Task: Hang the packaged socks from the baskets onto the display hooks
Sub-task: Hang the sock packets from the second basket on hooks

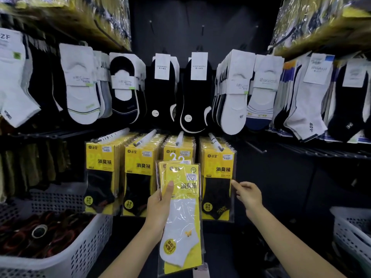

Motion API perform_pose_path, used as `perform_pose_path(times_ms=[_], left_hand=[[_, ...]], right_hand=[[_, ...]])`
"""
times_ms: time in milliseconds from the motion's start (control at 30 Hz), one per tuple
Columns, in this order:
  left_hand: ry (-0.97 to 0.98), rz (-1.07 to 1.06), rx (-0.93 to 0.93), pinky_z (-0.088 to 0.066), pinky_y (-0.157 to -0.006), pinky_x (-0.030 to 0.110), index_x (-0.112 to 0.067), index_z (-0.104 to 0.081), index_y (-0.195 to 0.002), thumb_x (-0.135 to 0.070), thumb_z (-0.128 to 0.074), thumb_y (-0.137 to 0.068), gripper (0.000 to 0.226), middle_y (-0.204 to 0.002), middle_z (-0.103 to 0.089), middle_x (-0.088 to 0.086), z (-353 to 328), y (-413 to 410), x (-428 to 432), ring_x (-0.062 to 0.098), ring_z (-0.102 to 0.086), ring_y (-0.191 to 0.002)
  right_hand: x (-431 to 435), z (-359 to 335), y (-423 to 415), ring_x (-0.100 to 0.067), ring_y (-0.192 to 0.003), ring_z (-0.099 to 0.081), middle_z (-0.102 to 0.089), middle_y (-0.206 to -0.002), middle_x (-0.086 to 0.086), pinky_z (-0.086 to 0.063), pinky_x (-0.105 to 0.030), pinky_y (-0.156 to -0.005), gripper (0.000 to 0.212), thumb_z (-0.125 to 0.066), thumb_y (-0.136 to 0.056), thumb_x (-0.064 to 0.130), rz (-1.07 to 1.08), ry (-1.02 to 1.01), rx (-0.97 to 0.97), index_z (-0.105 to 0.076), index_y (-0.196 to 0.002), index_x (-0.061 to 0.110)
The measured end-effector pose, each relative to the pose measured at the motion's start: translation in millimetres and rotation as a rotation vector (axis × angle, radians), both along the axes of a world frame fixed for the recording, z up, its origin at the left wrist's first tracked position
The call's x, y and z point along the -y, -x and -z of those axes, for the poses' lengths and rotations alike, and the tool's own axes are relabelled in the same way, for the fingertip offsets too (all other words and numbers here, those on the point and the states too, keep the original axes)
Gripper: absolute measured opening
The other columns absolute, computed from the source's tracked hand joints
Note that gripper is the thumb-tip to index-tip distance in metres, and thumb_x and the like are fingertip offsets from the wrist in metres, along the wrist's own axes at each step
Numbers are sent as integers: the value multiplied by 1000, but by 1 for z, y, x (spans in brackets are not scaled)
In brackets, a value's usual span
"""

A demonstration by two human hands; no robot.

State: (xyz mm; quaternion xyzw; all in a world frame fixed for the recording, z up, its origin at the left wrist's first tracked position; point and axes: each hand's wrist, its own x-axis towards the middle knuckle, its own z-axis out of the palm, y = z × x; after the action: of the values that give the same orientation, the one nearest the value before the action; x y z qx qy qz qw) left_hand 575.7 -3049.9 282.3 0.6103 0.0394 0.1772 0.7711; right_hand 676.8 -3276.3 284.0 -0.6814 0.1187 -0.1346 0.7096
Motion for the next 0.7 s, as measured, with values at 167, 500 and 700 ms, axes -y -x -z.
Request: perform_pose_path(times_ms=[167,500,700], left_hand=[[48,65,-26,-55,-58,25,-20,-68,-97,-38,-62,-85,23,-83,-76,-1,-1,0,29,16,-73,-76],[-77,122,-12,-47,-52,8,-23,-70,-94,-44,-56,-88,26,-82,-75,-8,-9,3,94,3,-70,-73],[-291,66,50,-42,-59,5,-33,-61,-94,-44,-44,-94,21,-86,-64,-21,-21,-4,93,-12,-59,-76]], right_hand=[[-9,-14,50,-14,-81,-66,-68,-95,-7,-55,-20,-65,24,-63,-89,36,-342,47,77,-66,-97,13],[31,-12,86,-13,-88,-72,-76,-95,2,-56,-21,-69,13,-63,-91,21,-349,-47,162,-70,-102,18],[86,-17,72,-17,-81,-72,-75,-89,-1,-55,-31,-72,10,-61,-92,22,-148,-32,163,-68,-97,18]])
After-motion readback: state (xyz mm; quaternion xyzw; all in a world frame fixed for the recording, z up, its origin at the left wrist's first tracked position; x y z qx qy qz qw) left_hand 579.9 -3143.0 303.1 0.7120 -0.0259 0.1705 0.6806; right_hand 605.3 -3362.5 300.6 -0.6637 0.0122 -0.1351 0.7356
